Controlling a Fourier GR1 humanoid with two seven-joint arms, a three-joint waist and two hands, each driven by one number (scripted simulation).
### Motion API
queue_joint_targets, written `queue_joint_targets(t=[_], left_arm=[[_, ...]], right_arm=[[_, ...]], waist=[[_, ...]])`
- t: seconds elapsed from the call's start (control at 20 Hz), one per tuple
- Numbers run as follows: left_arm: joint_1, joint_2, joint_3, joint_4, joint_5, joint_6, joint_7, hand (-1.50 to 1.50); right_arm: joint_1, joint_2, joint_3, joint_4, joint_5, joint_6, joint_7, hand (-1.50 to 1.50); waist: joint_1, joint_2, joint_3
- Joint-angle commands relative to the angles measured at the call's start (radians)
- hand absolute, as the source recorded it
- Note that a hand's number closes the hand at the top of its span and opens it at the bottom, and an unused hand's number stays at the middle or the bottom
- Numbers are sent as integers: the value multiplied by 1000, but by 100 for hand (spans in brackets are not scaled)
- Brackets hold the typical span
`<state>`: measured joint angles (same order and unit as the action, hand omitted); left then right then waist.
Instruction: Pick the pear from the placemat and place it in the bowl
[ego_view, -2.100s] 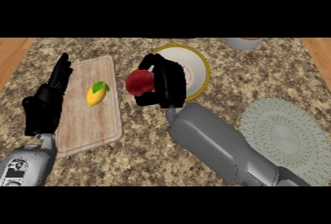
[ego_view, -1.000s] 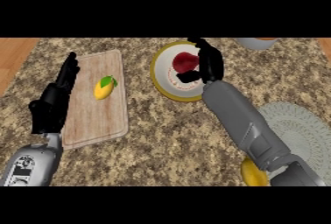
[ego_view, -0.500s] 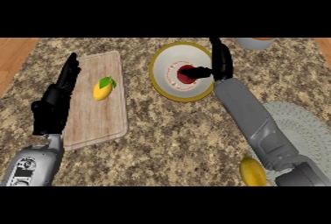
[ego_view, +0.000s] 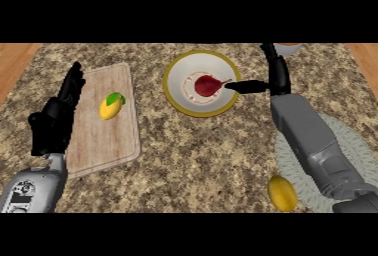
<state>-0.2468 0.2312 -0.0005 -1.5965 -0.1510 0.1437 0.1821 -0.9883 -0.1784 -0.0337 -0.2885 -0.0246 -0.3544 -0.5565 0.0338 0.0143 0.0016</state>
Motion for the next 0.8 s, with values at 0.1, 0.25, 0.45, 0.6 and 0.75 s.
queue_joint_targets(t=[0.1, 0.25, 0.45, 0.6, 0.75], left_arm=[[49, -1, 6, -35, -6, -7, 2, 0], [54, -13, 0, -72, -18, -5, 44, 0], [-4, 31, 70, 4, 19, -42, 12, 0], [25, -5, 51, -8, -17, -20, -7, 0], [62, 4, 68, -45, -5, -47, 8, 0]], right_arm=[[122, -65, -29, -27, -32, 205, -119, -150], [151, -69, -19, -64, -22, 254, -120, -150], [248, -128, -14, -91, -18, 360, -185, -150], [298, -77, -9, -175, -7, 316, -172, -150], [399, -59, 29, -382, 2, 298, -76, -150]], waist=[[-22, -11, -1], [-23, -12, -1], [-30, -12, -1], [-29, -13, -1], [-38, -18, -2]])
